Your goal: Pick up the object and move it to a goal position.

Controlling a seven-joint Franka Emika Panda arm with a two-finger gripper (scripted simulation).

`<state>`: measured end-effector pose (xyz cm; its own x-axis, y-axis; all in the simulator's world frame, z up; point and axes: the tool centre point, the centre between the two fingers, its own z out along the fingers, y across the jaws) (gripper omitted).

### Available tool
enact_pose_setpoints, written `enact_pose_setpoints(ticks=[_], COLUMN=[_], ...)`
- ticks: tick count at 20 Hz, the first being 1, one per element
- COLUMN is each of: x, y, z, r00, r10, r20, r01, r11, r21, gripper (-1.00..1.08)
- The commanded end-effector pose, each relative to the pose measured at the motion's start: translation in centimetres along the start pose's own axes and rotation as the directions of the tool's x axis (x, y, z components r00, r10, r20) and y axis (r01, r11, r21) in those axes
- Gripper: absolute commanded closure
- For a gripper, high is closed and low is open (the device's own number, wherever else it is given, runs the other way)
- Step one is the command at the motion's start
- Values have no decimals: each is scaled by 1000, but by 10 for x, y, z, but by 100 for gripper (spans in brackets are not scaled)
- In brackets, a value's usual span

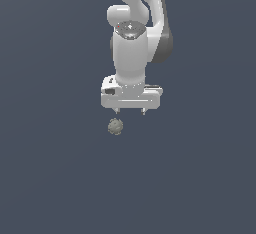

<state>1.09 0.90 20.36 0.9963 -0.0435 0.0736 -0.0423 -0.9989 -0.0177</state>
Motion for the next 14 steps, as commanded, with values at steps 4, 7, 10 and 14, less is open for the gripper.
enact_pose_setpoints(ticks=[4,7,10,14], x=[-3,-7,-14,-25], y=[8,19,36,57], z=[14,33,59,90], r00=[999,996,988,971], r10=[33,82,149,232], r20=[10,21,37,55], r01=[-33,-81,-149,-231], r11=[999,997,989,973], r21=[-1,-5,-12,-26], gripper=[-92,-92,-92,-92])
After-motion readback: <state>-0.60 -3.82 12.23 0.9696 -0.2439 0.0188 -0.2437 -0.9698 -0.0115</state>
